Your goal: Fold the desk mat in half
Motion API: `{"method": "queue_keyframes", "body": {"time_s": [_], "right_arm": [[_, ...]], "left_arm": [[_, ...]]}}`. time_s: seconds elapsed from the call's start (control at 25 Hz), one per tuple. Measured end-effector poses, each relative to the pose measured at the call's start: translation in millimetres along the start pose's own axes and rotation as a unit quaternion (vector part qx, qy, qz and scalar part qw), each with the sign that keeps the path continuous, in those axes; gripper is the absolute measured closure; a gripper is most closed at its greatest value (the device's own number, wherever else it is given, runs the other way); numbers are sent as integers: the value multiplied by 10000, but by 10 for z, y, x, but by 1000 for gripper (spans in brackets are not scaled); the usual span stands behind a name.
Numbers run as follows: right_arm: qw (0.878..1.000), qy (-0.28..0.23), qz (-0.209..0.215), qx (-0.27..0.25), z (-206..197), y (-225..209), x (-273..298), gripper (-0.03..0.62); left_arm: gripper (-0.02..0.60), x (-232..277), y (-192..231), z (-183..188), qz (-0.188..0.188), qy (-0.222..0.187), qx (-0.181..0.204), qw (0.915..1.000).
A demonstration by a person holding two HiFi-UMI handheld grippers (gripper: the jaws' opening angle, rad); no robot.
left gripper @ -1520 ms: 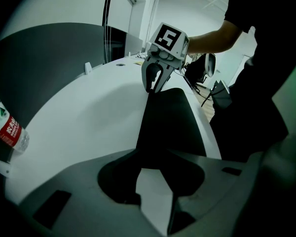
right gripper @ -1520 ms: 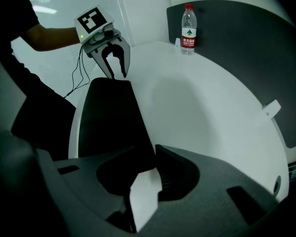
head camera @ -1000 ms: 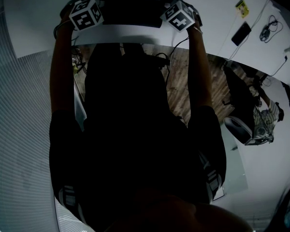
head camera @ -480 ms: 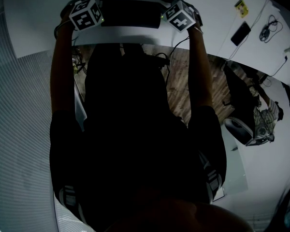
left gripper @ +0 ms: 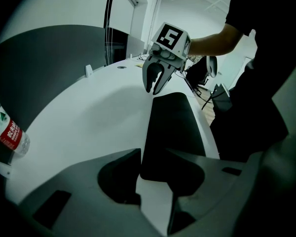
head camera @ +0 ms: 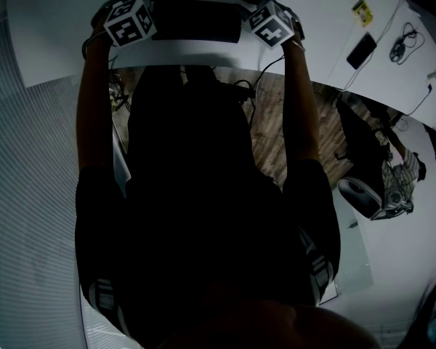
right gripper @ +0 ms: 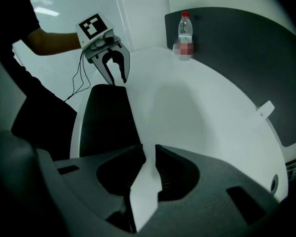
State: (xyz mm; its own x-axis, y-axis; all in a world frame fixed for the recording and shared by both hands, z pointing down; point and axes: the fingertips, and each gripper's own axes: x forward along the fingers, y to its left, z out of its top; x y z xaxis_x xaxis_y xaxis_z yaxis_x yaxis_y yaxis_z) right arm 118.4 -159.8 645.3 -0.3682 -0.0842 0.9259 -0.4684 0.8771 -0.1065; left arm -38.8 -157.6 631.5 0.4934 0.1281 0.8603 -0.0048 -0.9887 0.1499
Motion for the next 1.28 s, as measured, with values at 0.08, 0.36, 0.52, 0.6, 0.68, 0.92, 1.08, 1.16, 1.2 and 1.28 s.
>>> {"method": "queue_keyframes", "body": {"time_s": [0.08, 0.36, 0.52, 0.6, 0.68, 0.92, 1.08, 1.16, 1.2, 1.28], "right_arm": [[10000, -27, -49, 26, -3, -24, -13, 528], [9985, -381, -373, 148, 111, -109, -184, 554], [9976, -457, -450, 278, 156, -53, -319, 562], [9964, -548, -505, 414, 178, -35, -406, 569], [9944, -675, -550, 595, 193, -15, -493, 572], [9824, -1213, -645, 1269, 285, 129, -800, 582], [9736, -1455, -898, 1512, 287, 242, -953, 591], [9659, -1670, -924, 1751, 306, 339, -1044, 591], [9638, -1706, -996, 1793, 288, 362, -1081, 591], [9610, -1738, -1137, 1826, 228, 415, -1150, 591]], "left_arm": [[474, -16, 10, 22, 36, -28, -17, 10000], [519, -135, 79, 173, 371, -377, -208, 9984], [542, -223, 58, 216, 582, -453, -286, 9969], [551, -276, 37, 261, 705, -468, -299, 9960], [558, -318, 11, 294, 831, -476, -315, 9949], [571, -492, -106, 414, 1167, -789, -757, 9871], [577, -714, -206, 553, 1536, -1317, -1415, 9690], [577, -830, -265, 649, 1716, -1653, -1751, 9553], [577, -893, -287, 700, 1798, -1831, -1923, 9472], [577, -1024, -363, 796, 1950, -2130, -2249, 9306]]}}
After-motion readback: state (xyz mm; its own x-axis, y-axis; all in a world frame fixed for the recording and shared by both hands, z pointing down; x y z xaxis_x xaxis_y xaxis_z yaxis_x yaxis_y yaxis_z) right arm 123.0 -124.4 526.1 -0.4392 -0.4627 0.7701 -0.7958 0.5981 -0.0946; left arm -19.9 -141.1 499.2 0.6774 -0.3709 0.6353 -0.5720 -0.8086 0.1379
